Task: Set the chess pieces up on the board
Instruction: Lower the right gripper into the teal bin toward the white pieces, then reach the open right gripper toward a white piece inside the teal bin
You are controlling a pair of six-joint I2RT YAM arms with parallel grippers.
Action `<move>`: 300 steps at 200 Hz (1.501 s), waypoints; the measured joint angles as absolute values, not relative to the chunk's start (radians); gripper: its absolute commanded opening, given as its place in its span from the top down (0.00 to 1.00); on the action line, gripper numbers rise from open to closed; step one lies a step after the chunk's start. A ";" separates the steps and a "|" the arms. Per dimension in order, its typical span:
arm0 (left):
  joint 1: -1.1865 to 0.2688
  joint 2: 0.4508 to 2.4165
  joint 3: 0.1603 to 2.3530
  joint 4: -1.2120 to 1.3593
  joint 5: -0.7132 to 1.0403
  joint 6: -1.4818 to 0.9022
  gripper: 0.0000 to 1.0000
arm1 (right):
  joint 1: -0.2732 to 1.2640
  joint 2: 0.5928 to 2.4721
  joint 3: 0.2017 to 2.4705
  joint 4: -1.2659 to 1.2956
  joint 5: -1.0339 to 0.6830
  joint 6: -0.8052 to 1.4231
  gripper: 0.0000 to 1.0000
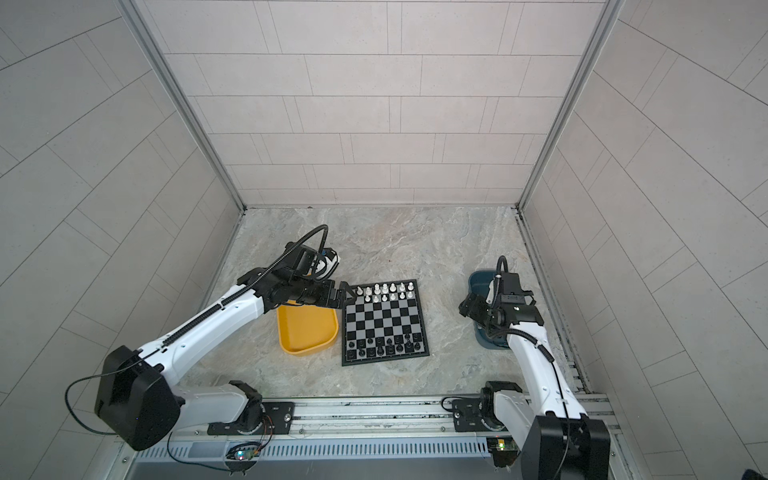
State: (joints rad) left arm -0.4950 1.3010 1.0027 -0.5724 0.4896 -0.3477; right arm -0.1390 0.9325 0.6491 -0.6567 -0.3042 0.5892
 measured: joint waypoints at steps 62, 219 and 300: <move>-0.495 1.301 1.000 -0.572 0.495 -0.349 0.00 | -0.255 1.205 0.768 -0.584 -0.196 0.621 0.60; -0.495 1.265 0.998 -0.573 0.492 -0.348 0.00 | 0.025 1.602 0.883 -0.472 -0.331 0.577 0.68; -0.495 1.240 0.996 -0.574 0.496 -0.349 0.00 | -0.243 1.330 0.708 -0.639 -0.245 0.554 0.68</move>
